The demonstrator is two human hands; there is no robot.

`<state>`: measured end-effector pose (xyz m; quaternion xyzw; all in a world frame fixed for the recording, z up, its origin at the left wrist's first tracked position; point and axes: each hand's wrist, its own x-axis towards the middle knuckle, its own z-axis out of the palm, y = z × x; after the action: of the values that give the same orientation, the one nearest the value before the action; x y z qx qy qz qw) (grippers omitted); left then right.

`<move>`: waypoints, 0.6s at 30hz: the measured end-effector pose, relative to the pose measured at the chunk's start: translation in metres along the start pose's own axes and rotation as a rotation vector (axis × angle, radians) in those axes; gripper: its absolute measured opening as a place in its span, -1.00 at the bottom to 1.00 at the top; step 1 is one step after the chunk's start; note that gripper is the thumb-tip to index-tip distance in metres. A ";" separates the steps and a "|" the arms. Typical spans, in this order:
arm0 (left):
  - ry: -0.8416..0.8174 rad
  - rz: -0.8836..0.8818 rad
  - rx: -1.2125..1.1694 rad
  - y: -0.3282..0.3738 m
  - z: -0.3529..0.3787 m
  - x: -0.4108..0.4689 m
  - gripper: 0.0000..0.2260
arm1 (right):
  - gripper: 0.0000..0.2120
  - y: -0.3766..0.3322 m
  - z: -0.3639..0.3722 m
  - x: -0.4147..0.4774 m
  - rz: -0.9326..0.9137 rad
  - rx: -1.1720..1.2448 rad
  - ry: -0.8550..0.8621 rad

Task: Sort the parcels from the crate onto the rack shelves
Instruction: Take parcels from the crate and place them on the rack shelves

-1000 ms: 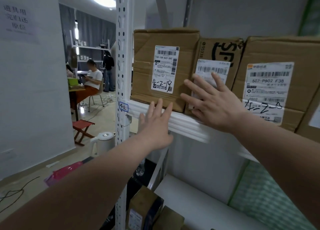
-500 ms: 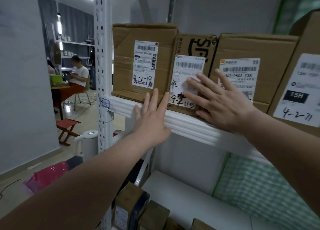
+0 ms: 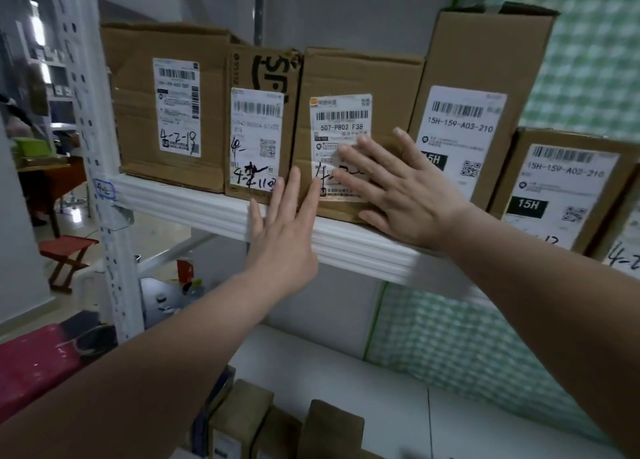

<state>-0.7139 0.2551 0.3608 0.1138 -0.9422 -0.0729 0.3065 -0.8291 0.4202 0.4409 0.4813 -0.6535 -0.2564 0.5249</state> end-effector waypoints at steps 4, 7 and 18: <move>-0.013 0.088 -0.054 0.013 -0.003 -0.005 -0.11 | -0.37 0.006 -0.003 -0.016 0.025 0.015 0.050; -0.011 0.190 -0.063 0.033 -0.001 -0.009 -0.16 | -0.38 0.020 -0.006 -0.048 0.021 0.003 0.041; -0.013 0.296 -0.060 0.103 0.013 -0.019 -0.27 | -0.39 0.050 -0.006 -0.101 0.000 -0.027 -0.006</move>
<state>-0.7244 0.3601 0.3609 -0.0362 -0.9480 -0.0558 0.3112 -0.8429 0.5320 0.4408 0.4734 -0.6515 -0.2666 0.5295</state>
